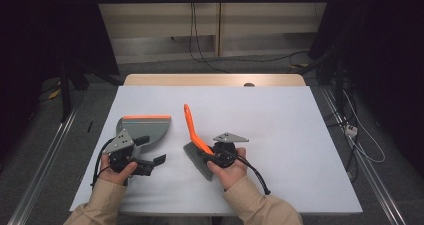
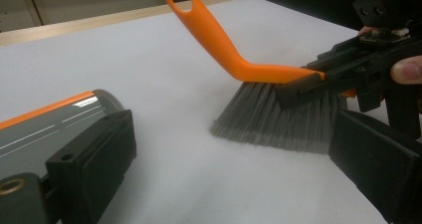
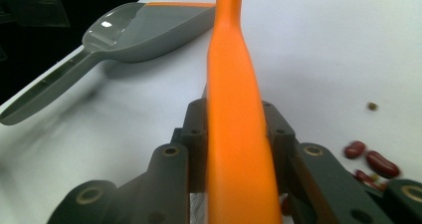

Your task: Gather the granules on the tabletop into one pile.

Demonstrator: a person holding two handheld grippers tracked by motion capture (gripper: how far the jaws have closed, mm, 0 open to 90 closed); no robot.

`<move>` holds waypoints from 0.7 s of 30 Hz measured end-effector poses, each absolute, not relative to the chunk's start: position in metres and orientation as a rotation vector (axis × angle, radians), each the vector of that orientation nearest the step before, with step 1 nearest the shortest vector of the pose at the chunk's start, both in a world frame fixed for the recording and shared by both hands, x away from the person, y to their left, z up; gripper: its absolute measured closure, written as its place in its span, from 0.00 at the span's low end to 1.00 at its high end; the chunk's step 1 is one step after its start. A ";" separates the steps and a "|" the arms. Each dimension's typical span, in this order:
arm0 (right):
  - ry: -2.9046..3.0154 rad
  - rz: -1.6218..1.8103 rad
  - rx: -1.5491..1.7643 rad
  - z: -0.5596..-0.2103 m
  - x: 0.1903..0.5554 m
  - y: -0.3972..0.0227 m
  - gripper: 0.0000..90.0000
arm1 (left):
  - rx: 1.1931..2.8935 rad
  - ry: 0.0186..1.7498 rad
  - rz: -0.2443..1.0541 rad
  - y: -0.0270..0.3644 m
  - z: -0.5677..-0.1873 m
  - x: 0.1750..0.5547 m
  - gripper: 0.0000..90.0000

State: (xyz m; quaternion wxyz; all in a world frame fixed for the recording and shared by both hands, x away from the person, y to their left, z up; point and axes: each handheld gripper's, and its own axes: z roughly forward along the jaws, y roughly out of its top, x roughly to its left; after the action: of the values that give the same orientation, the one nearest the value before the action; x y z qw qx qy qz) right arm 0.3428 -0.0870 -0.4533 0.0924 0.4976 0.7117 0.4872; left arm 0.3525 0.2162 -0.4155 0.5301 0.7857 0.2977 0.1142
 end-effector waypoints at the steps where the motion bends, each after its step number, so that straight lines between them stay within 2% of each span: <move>1: 2.111 1.444 1.480 -0.453 0.343 -0.089 0.79 | 1.879 0.707 0.277 0.216 -0.416 0.353 0.05; 21: 2.057 1.394 1.515 -0.453 0.338 -0.123 0.78 | 1.891 0.710 0.267 0.213 -0.418 0.352 0.05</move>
State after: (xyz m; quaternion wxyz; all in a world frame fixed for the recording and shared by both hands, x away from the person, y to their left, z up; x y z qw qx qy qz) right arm 0.3383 -0.1231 -0.4525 0.1154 0.5171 0.7022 0.4756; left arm 0.3523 0.2125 -0.4176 0.5245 0.7901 0.2968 0.1115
